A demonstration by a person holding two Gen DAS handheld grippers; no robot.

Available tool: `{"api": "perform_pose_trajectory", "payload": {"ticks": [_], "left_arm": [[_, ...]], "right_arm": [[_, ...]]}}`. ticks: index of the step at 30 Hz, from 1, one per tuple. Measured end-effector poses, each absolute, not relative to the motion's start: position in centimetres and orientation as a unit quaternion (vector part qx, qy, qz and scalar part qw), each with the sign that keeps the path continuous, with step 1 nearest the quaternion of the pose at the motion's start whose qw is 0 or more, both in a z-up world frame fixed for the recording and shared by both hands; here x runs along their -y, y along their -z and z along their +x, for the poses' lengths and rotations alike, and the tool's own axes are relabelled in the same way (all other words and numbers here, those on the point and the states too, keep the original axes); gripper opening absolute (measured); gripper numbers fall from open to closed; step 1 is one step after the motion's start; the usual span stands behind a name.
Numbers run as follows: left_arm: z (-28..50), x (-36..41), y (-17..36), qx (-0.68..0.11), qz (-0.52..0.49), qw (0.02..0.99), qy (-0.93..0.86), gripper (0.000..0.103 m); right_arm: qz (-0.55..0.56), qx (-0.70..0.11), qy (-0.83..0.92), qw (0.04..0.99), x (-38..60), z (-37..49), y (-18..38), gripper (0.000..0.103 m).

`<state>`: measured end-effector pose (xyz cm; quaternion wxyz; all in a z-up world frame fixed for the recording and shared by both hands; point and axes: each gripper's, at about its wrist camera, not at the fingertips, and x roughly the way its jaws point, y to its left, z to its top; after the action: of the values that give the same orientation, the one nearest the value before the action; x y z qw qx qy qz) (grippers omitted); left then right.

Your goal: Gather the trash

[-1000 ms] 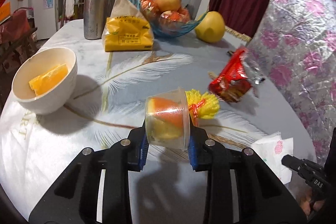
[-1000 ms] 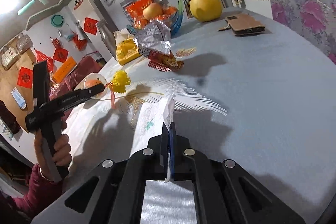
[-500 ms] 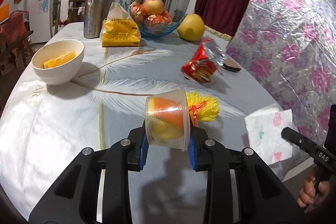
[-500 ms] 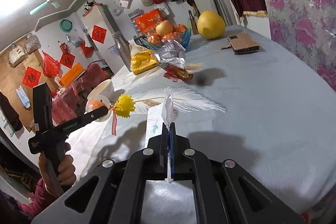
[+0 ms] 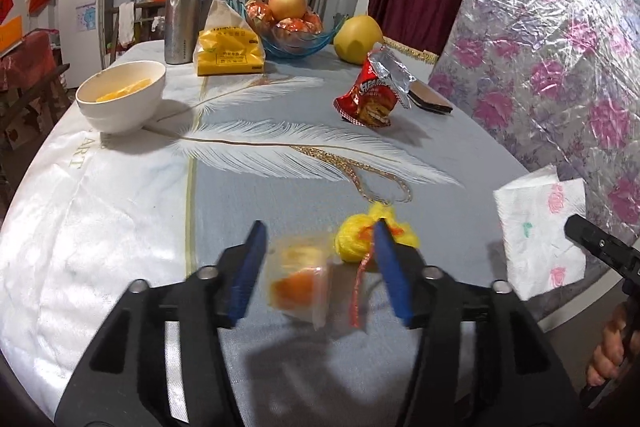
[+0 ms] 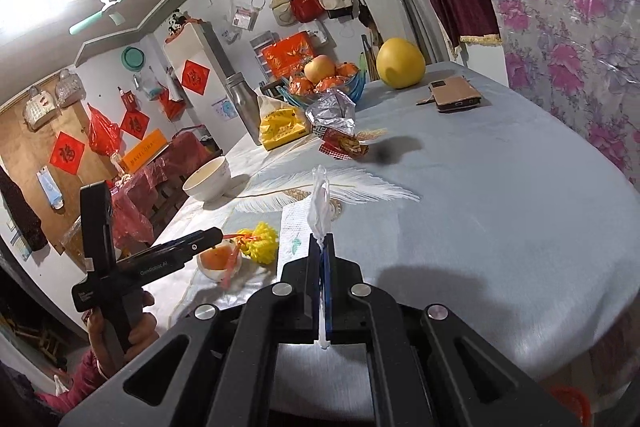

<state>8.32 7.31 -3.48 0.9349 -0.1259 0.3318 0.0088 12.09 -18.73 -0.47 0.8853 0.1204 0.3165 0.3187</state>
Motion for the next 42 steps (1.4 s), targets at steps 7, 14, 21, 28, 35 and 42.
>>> {"api": "perform_pose_trajectory", "payload": {"ticks": [7,14,21,28,35,42], "left_arm": [[8.5,-7.0,4.9,-0.354,-0.122,0.927,-0.013,0.058],[8.2,-6.5,5.5,-0.353,-0.100,0.930,-0.022,0.062],[8.8,-9.2,4.9,-0.345,-0.134,0.928,-0.039,0.062],[9.3,-9.3,5.9,-0.358,-0.170,0.918,-0.003,0.031],[6.7,-8.0,2.8,-0.324,-0.155,0.933,0.000,0.032],[4.6,-3.1,-0.4,-0.295,-0.116,0.947,0.047,0.032]], "right_arm": [[0.130,-0.312,-0.317,0.886,19.9,11.3,0.5,0.002],[0.140,-0.314,-0.318,0.884,20.6,10.9,0.7,0.002],[0.145,-0.309,-0.315,0.886,21.2,10.4,0.6,0.002],[0.147,-0.308,-0.313,0.886,21.4,10.1,0.6,0.002],[0.153,-0.289,-0.301,0.896,23.5,8.9,-0.1,0.002],[0.159,-0.273,-0.277,0.908,27.3,6.0,-0.4,0.002]]}}
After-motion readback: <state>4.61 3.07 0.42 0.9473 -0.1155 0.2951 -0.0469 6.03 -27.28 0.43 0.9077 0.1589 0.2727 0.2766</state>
